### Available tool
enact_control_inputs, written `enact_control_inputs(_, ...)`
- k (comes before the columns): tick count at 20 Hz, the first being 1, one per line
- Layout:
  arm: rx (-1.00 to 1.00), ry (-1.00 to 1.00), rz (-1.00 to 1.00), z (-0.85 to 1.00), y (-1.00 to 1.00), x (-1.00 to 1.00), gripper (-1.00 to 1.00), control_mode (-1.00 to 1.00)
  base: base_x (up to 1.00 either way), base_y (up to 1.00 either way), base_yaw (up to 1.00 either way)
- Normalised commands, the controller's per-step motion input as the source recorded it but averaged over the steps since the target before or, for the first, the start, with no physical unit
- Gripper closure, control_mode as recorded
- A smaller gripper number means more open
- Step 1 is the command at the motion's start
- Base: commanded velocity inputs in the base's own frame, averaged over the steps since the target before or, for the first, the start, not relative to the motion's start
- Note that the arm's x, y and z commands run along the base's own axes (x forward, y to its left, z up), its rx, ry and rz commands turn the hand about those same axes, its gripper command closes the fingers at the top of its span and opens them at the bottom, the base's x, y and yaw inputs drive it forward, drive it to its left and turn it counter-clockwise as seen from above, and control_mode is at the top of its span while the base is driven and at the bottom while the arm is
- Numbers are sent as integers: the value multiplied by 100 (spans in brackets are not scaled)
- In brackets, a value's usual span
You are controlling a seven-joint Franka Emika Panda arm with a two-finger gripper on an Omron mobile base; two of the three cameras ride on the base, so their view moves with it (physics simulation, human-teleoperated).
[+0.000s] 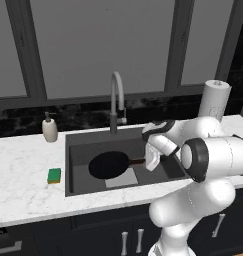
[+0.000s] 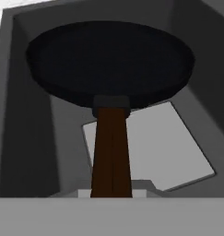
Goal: Pick the pan and sponge and place them into the sink. Then turn on the water.
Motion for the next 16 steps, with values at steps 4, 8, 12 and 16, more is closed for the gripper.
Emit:
enact_control_inputs(4, -9, 2, 0, -49, 0, 65, 100, -100, 0, 0, 0)
enact_control_inputs(8, -6, 1, 0, -48, 0, 50, 100, -100, 0, 0, 0)
enact_control_inputs(12, -5, 0, 0, -48, 0, 39, 100, -100, 0, 0, 0)
enact_control_inputs(16, -3, 0, 0, -48, 0, 37, 100, -100, 0, 0, 0)
